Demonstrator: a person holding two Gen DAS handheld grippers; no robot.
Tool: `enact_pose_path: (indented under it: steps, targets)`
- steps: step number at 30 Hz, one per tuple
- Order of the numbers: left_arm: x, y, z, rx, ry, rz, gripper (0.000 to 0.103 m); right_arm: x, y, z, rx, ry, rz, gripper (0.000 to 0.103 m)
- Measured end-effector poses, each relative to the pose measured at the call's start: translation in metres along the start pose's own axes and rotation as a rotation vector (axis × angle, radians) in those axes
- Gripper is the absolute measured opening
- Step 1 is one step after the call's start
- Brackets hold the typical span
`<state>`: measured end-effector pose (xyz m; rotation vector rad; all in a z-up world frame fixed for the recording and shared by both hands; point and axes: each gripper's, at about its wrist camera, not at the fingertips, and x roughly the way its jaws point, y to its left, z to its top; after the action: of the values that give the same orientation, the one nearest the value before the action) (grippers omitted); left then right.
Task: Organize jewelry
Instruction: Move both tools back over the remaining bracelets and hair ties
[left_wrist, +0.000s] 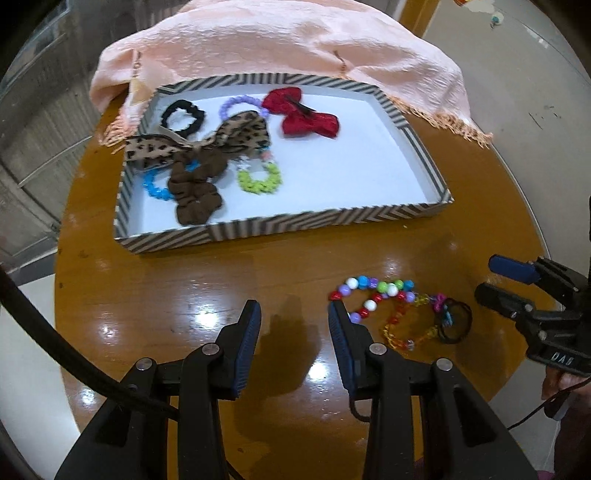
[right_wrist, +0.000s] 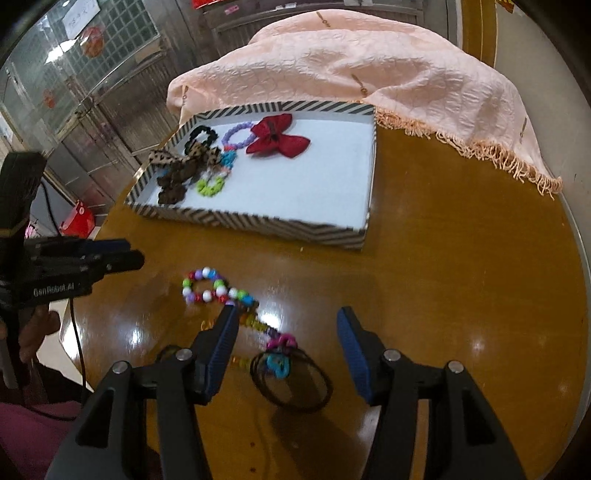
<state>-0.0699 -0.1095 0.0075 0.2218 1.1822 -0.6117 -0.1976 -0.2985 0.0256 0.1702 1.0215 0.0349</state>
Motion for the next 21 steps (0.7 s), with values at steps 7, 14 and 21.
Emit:
enact_pose_path:
  steps: [7,14,21]
  targets:
    - [0.013,0.002,-0.003,-0.024,0.043,-0.034,0.027,0.004,0.001,-0.025,-0.052,0.042,-0.015,0.058]
    - [0.017,0.005,-0.001,-0.036,0.053,-0.042,0.028,0.013,0.003,-0.041,-0.126,0.08,-0.059,0.058]
    - [0.026,0.002,0.002,-0.035,0.073,-0.059,0.028,0.02,-0.006,-0.042,-0.126,0.091,-0.084,0.055]
